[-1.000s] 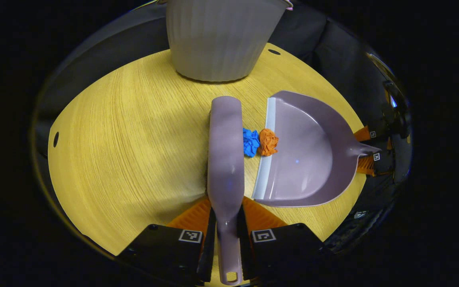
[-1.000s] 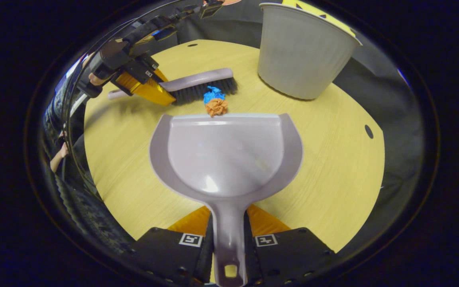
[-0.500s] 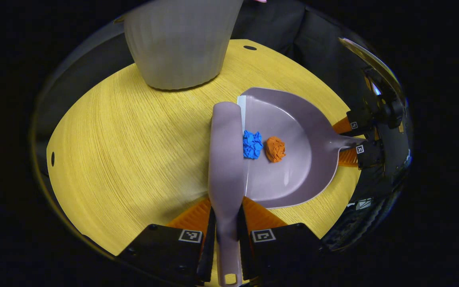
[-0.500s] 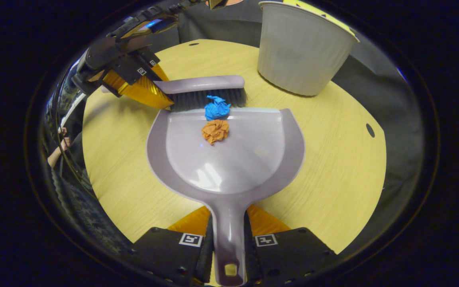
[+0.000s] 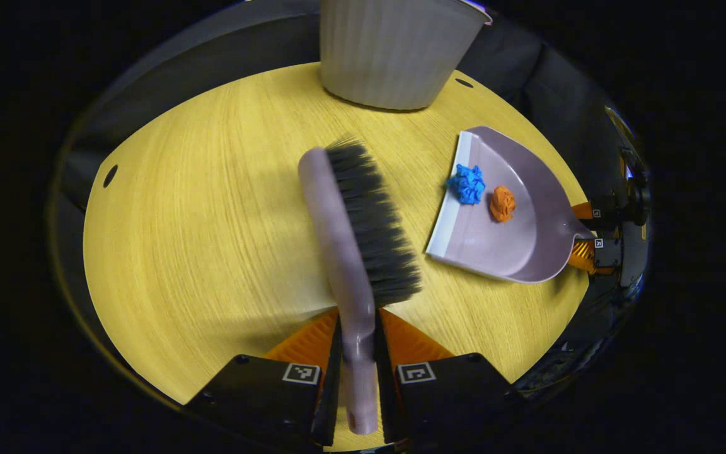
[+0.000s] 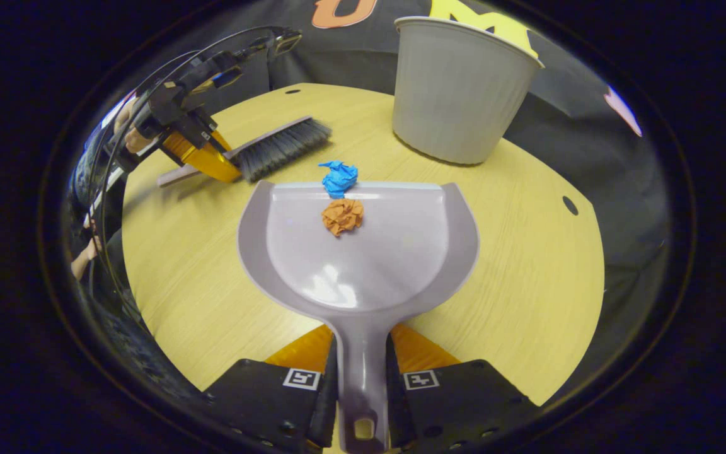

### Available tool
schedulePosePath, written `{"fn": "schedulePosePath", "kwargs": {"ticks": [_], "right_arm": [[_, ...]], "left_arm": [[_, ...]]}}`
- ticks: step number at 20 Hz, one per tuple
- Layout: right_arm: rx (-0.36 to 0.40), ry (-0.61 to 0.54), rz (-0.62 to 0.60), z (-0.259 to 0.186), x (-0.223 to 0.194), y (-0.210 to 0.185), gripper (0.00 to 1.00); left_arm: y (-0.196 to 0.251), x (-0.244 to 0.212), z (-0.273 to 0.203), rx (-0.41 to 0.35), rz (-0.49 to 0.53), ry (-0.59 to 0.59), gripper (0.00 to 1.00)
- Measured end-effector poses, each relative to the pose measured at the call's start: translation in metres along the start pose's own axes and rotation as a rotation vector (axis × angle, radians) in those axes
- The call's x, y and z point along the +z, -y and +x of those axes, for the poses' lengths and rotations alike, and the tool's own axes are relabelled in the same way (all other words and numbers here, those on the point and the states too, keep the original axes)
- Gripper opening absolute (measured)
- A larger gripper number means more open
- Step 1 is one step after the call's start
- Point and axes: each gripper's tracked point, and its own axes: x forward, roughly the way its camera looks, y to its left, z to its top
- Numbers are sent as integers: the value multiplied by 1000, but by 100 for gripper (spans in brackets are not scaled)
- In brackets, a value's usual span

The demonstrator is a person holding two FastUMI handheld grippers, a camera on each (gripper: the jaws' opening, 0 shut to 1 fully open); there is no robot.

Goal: Pick up the small broom and dustpan from the desktop, sweep the trash into the dustpan with the broom, and then empty the trash into the garbage bin.

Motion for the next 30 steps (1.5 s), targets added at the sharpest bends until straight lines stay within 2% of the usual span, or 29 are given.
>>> {"fn": "schedulePosePath", "kwargs": {"ticks": [5, 6, 7, 11, 12, 13, 14, 17, 18, 19, 21, 26, 28, 30], "right_arm": [[-12, 104, 50, 5, 1, -6, 33], [-17, 122, 49, 4, 1, -6, 33], [-20, 131, 52, 5, 1, -6, 33], [-23, 155, 71, 0, 4, -7, 33], [-27, 167, 71, -1, 5, -6, 32], [-34, 181, 70, -3, 5, -6, 32], [-37, 189, 73, -8, 6, -7, 31], [-40, 207, 87, -26, 11, -6, 32], [-45, 215, 85, -34, 14, -6, 32], [-50, 226, 87, -42, 19, -5, 31], [-47, 248, 104, -57, 28, -4, 31], [-68, 312, 123, -107, 53, 4, 34], [-95, 318, 112, -133, 53, 2, 31], [-124, 307, 106, -152, 62, 6, 34]], "left_arm": [[-24, -2, -19, 22, -89, 14, 30], [-27, -28, -16, 25, -97, 19, 30], [-22, -8, -16, 31, -102, 22, 30], [-27, -12, -20, 43, -109, 31, 30], [-31, -15, -21, 43, -119, 32, 34], [-38, -21, -20, 48, -135, 32, 30], [-43, -26, -21, 60, -156, 33, 30], [-54, -35, -22, 101, -235, 41, 30], [-57, -36, -22, 113, -247, 50, 26], [-59, -34, -21, 123, -252, 62, 30], [-66, -33, -22, 142, -260, 76, 26], [-80, -36, -31, 137, -303, 104, 20], [-85, -40, -37, 132, -316, 107, 20], [-90, -42, -44, 125, -313, 111, 20]]}}
